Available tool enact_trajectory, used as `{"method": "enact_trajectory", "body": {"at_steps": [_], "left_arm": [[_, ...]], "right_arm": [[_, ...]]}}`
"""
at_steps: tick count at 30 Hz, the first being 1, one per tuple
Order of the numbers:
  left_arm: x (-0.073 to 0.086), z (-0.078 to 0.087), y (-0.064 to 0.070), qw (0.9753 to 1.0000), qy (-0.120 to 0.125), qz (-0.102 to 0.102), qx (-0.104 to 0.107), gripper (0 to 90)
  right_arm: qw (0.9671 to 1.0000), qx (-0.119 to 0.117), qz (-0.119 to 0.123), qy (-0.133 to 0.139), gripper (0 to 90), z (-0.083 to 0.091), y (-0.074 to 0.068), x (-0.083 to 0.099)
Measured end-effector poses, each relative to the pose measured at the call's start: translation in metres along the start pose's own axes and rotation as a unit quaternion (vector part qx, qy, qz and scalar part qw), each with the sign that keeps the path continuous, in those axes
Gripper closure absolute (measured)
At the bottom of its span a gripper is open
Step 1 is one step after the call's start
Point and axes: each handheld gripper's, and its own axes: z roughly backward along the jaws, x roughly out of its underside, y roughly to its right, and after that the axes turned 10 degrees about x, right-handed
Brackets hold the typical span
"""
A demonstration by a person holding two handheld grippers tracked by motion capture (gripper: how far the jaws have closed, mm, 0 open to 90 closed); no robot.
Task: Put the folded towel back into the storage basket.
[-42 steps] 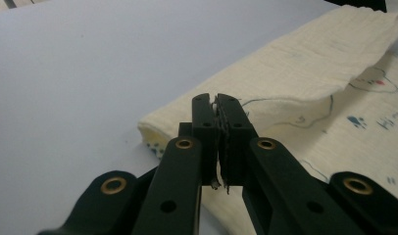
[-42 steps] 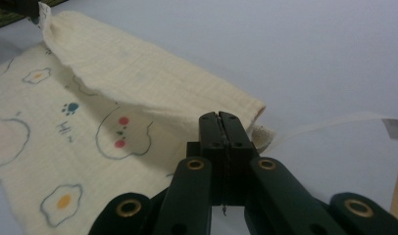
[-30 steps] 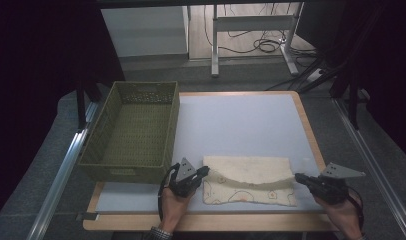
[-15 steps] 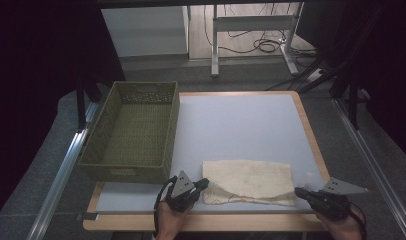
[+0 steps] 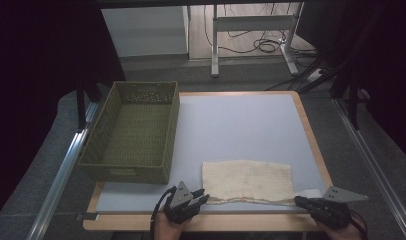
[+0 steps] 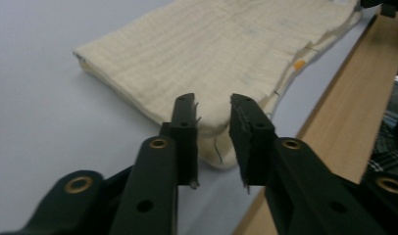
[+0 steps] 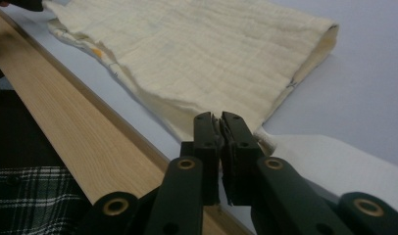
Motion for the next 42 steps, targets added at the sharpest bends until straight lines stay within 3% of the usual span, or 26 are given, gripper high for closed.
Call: {"method": "enact_trajectory", "body": {"at_steps": [4,8,14,18,25,31,36,42], "left_arm": [[-0.002,0.01,-0.003,0.9999,0.012,0.007,-0.004,66.1],[-0.011,0.004,-0.009,0.9999,0.005,0.012,-0.006,62.8],[-0.029,-0.019,-0.021,0.9997,-0.011,0.011,-0.02,53.2],[-0.039,-0.032,-0.031,0.9989,-0.033,0.009,-0.033,51.8],[-0.057,-0.044,-0.05,0.9957,-0.047,0.023,-0.077,55.3],[-0.063,-0.057,-0.066,0.9902,-0.058,0.036,-0.122,58.4],[-0.06,-0.062,-0.08,0.9878,-0.065,0.053,-0.131,58.5],[-0.056,-0.065,-0.083,0.9862,-0.08,0.053,-0.135,54.6]], "right_arm": [[0.9998,0.011,-0.002,0.016,80.2,0.012,0.004,-0.008],[0.9997,0.014,0.002,0.021,78.1,0.013,0.006,-0.017],[0.9998,0.013,-0.003,0.012,72.4,-0.006,0.01,-0.027],[0.9998,0.021,-0.004,0.005,69.7,-0.019,0.013,-0.032],[0.9987,0.05,-0.01,0.005,69.3,-0.037,0.029,-0.056],[0.9972,0.075,-0.001,0.001,67.8,-0.057,0.039,-0.072],[0.996,0.089,-0.001,-0.01,63.6,-0.071,0.048,-0.069],[0.9955,0.09,0.008,-0.029,59.8,-0.084,0.051,-0.06]]}}
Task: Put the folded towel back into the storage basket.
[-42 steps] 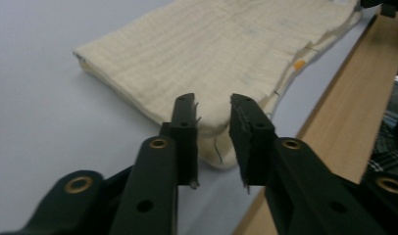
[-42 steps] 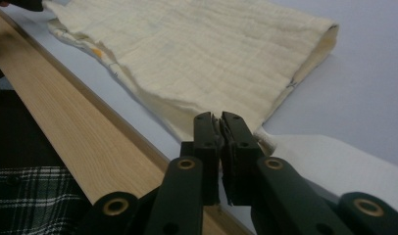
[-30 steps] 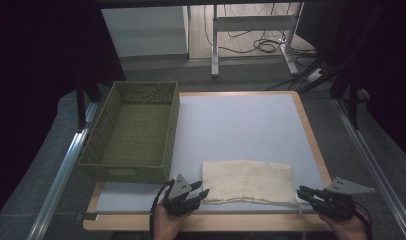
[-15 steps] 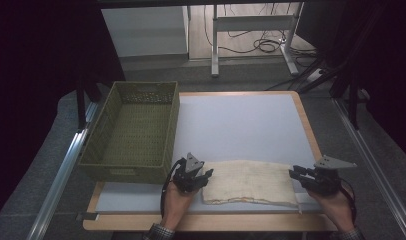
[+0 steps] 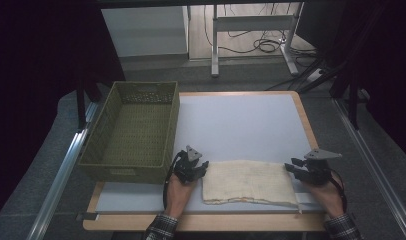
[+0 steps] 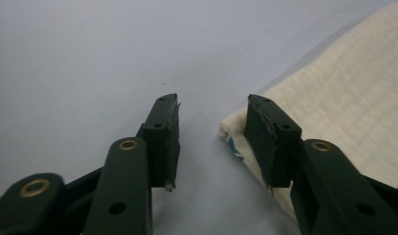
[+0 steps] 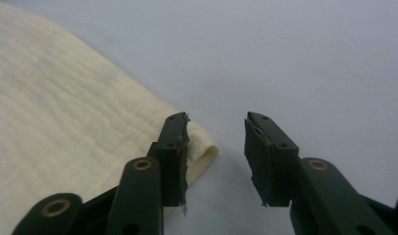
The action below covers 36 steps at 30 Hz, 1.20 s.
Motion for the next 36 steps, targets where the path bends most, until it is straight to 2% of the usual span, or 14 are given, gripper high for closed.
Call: {"method": "enact_trajectory", "body": {"at_steps": [4,5,6,9,11,13,15,18,22,25,27,30,34,36], "left_arm": [[-0.001,-0.002,0.0,0.9999,-0.01,-0.006,-0.001,49.0],[-0.001,-0.003,-0.001,0.9999,-0.01,-0.001,0.007,49.1],[-0.001,-0.003,-0.002,0.9999,-0.01,0.0,0.011,49.4],[-0.001,-0.002,-0.002,0.9992,-0.01,-0.013,0.037,61.4],[-0.001,-0.002,0.0,0.9982,-0.015,-0.025,0.052,74.4],[-0.001,-0.002,0.001,0.9979,-0.013,-0.022,0.059,83.3],[-0.001,-0.002,0.001,0.9979,-0.011,-0.022,0.06,85.2],[-0.001,0.001,0.0,0.9976,0.008,-0.011,0.067,85.6],[-0.004,0.003,0.001,0.9975,0.026,-0.011,0.065,85.6],[-0.008,0.005,0.001,0.9977,0.037,-0.013,0.055,85.6],[-0.011,0.007,0.002,0.9983,0.042,-0.018,0.035,85.6],[-0.012,0.004,0.002,0.9991,0.032,-0.02,0.018,84.4],[-0.009,-0.006,-0.004,0.9996,0.019,-0.005,0.019,75.3],[-0.008,-0.008,-0.009,0.9996,0.014,0.007,0.022,70.9]], "right_arm": [[0.9999,-0.007,0.014,-0.006,60.1,-0.006,-0.004,0.001],[0.9998,-0.01,0.015,-0.006,61.1,-0.007,-0.005,0.0],[0.9998,-0.014,0.014,-0.008,67.9,-0.007,-0.005,0.0],[0.999,-0.042,0.005,-0.012,82.9,-0.008,-0.005,-0.001],[0.9988,-0.046,0.0,-0.016,85.3,-0.008,-0.006,-0.001],[0.9989,-0.043,0.003,-0.018,86.0,-0.008,-0.006,-0.002],[0.9992,-0.033,0.011,-0.018,86.1,-0.007,-0.007,-0.005],[0.9996,-0.022,0.013,-0.012,86.1,-0.006,-0.003,-0.011],[0.9997,-0.014,0.019,-0.008,86.0,-0.009,0.004,-0.023],[0.9995,0.0,0.029,-0.008,86.0,-0.02,0.013,-0.044],[0.9994,0.006,0.032,-0.006,86.0,-0.028,0.017,-0.055],[0.9994,0.008,0.032,-0.008,85.8,-0.043,0.019,-0.069],[0.999,0.009,0.024,-0.038,83.3,-0.066,0.018,-0.062],[0.9996,0.004,0.005,-0.029,79.8,-0.065,0.021,-0.058]]}}
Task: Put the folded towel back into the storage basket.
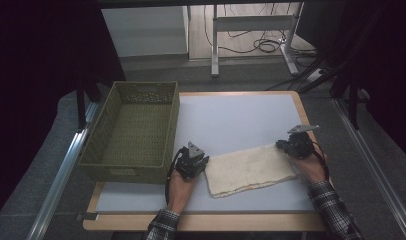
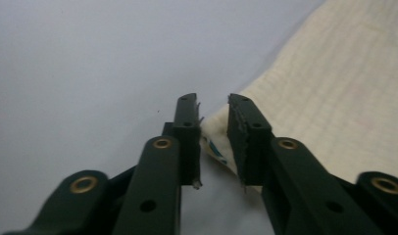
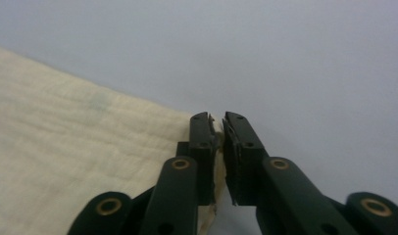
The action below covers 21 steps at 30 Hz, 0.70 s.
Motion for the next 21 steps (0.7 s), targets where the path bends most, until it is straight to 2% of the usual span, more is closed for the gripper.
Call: {"method": "enact_trajectory", "body": {"at_steps": [2,3,6,7,8,10,12,15,21], "left_arm": [[-0.001,0.002,-0.003,0.9999,0.012,0.005,0.002,70.4],[-0.002,0.003,-0.004,0.9999,0.01,0.005,0.005,69.5],[-0.002,-0.001,-0.006,0.9999,-0.005,0.004,0.014,65.2],[-0.002,-0.003,-0.006,0.9998,-0.017,0.002,0.014,64.3],[-0.002,-0.004,-0.005,0.9998,-0.018,0.0,0.01,62.8],[-0.002,-0.004,-0.006,0.9997,-0.019,0.009,0.011,60.3],[-0.002,-0.004,-0.008,0.9996,-0.019,0.013,0.015,58.7],[-0.002,-0.005,-0.004,0.9998,-0.021,0.002,-0.006,55.1],[-0.002,-0.005,-0.006,0.9997,-0.02,0.012,0.0,54.5]], "right_arm": [[0.9996,-0.007,-0.024,0.008,76.3,0.008,0.004,0.001],[0.9995,-0.007,-0.03,0.013,74.8,0.013,0.006,0.001],[0.9991,-0.014,-0.034,0.022,68.9,0.027,0.009,0.003],[0.999,-0.014,-0.034,0.023,66.8,0.031,0.009,0.004],[0.9989,-0.016,-0.035,0.025,64.9,0.034,0.008,0.006],[0.9987,-0.025,-0.036,0.026,59.6,0.038,0.006,0.009],[0.9988,-0.027,-0.033,0.025,56.8,0.042,0.003,0.013],[0.9984,-0.038,-0.033,0.026,53.7,0.046,-0.003,0.016],[0.9969,-0.069,-0.017,0.032,48.4,0.057,-0.023,0.018]]}}
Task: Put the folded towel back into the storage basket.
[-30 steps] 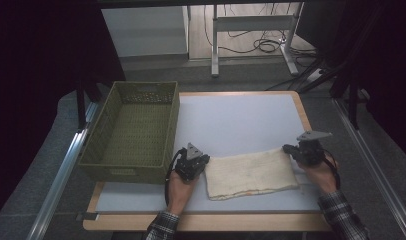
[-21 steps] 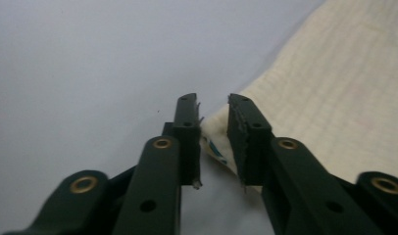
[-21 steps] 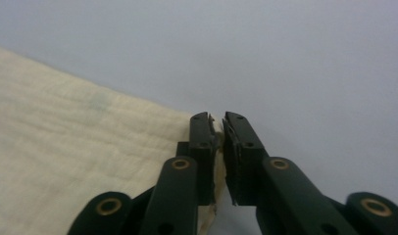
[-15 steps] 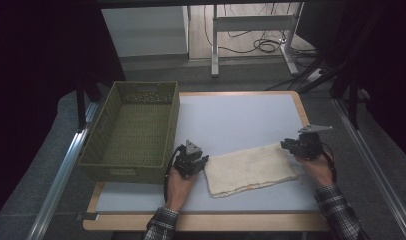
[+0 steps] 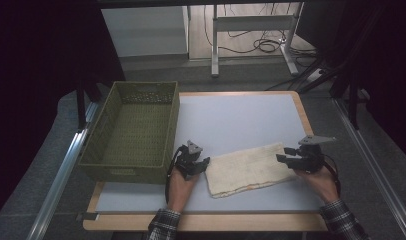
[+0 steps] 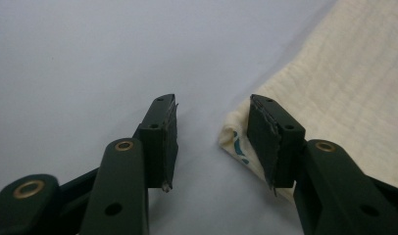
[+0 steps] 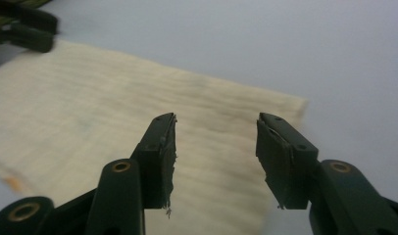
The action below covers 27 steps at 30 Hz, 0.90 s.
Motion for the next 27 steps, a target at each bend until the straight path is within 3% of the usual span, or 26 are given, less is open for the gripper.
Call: {"method": "enact_trajectory", "body": {"at_steps": [13,27], "left_arm": [[0.0,0.0,-0.001,1.0,0.001,0.004,0.003,54.5],[0.0,0.0,-0.001,1.0,0.002,0.005,0.005,54.4]], "right_arm": [[0.9965,-0.073,0.04,-0.005,44.7,-0.008,-0.06,0.012],[0.9818,-0.154,0.109,-0.019,51.8,-0.029,-0.138,0.006]]}}
